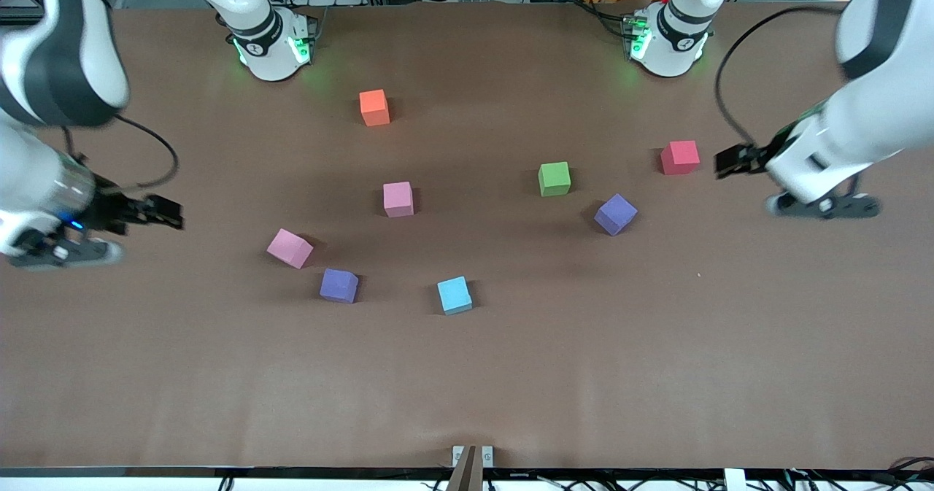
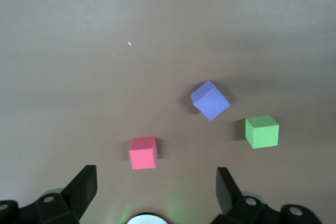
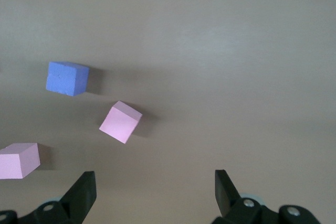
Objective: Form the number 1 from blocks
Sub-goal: 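Reach the right gripper to a pink cube while the left gripper reaches a purple cube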
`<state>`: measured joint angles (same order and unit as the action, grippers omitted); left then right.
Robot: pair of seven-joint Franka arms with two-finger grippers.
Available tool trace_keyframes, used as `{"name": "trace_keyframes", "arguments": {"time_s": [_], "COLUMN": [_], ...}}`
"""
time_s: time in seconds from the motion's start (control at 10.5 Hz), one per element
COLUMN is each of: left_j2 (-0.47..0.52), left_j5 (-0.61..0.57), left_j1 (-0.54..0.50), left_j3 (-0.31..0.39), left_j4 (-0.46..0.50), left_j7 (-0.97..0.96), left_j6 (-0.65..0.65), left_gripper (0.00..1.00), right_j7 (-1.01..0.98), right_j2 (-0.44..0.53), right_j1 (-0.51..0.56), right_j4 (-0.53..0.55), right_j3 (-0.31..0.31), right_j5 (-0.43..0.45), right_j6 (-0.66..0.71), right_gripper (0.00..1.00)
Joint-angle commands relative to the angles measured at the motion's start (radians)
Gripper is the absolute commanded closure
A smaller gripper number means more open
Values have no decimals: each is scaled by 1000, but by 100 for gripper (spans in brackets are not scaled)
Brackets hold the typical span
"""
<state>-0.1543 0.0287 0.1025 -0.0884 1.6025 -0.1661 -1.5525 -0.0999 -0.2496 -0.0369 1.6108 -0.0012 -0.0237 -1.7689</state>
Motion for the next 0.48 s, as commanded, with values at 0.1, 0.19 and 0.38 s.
{"name": "trace_keyframes", "arguments": {"time_s": [0.1,0.19,0.38], "left_j2": [16,16,25], "left_j5": [40,37,30], "left_j1": [-3,-3,-6], "left_j3": [-66,-94,-111], "left_j4": [205,288,435], "left_j7": [-204,-272,-376], "left_j6": [-209,-286,-403], "left_gripper": [0,0,0], "right_j7": [-270,-397,-466], "right_j2": [-33,-31,-31], "right_j1": [-57,-69,-98], "right_j4": [153,219,305], "right_j3": [0,1,1], "right_j5": [-21,-21,-21], "right_j6": [-185,-263,-357], "right_gripper": [0,0,0]}}
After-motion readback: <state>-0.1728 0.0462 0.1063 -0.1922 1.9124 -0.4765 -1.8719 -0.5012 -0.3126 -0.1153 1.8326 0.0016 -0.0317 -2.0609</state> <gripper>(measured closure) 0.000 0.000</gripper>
